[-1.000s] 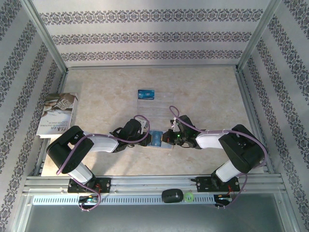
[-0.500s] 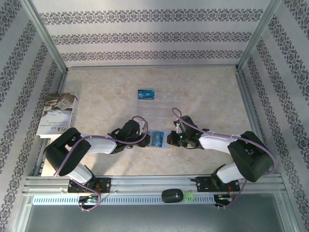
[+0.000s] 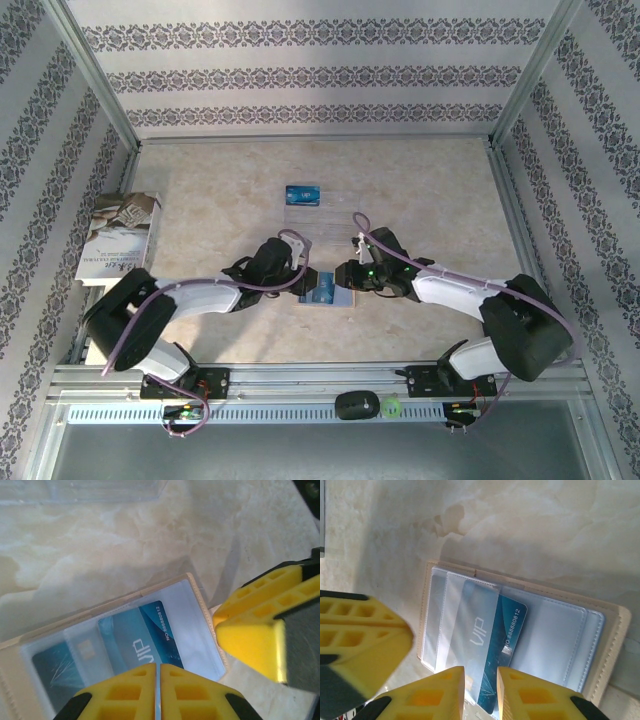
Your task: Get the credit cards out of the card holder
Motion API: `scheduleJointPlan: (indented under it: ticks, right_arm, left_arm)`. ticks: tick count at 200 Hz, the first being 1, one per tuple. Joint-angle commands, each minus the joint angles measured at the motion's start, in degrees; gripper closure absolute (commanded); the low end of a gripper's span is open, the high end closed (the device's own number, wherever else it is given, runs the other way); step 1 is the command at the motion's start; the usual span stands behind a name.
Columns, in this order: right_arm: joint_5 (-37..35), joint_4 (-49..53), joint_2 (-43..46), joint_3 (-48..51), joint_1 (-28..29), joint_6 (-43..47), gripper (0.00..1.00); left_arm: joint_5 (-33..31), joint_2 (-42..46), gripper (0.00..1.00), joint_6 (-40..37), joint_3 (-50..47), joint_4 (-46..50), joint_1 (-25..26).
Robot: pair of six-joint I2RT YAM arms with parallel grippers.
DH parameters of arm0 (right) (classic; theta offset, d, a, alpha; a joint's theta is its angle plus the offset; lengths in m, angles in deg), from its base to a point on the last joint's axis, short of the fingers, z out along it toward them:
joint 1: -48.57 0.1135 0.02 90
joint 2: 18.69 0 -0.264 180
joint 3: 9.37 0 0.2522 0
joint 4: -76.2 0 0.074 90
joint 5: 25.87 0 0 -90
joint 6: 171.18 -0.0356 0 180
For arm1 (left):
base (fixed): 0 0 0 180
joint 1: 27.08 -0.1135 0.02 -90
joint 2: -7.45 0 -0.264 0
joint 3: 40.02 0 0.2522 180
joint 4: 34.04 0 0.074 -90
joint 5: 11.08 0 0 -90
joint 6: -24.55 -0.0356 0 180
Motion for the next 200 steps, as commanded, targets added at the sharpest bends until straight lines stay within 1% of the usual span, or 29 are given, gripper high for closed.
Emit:
scheduleJointPlan:
  ticks: [1, 34, 74, 127, 200]
  right_arm:
    - [1.2, -1.6, -1.8, -0.8, 0.5, -1.3, 0.76]
    - [0.8, -2.0, -3.9, -0.6, 0.6, -2.3, 0.75]
    - [0.4, -3.5, -6.4, -0.8, 0.5, -3.7, 0.75]
    - [1.0, -4.2, -7.8, -1.5, 0.6, -3.8, 0.73]
    - [1.6, -5.9, -10.6, -2.8, 0.9, -4.3, 0.74]
  left_arm:
    - [1.4, -3.1, 0.89, 0.3, 2.2, -3.2, 0.9]
    - [-0.9, -5.1, 0.92, -0.1, 1.1, -1.0, 0.9]
    - [-2.0, -7.2, 0.94, 0.8, -0.7, 0.5, 0.7]
    - [-2.1, -7.8, 0.95, 1.0, -2.0, 2.5, 0.5]
    - [-1.7, -7.2, 0.95, 1.3, -3.3, 1.7, 0.3]
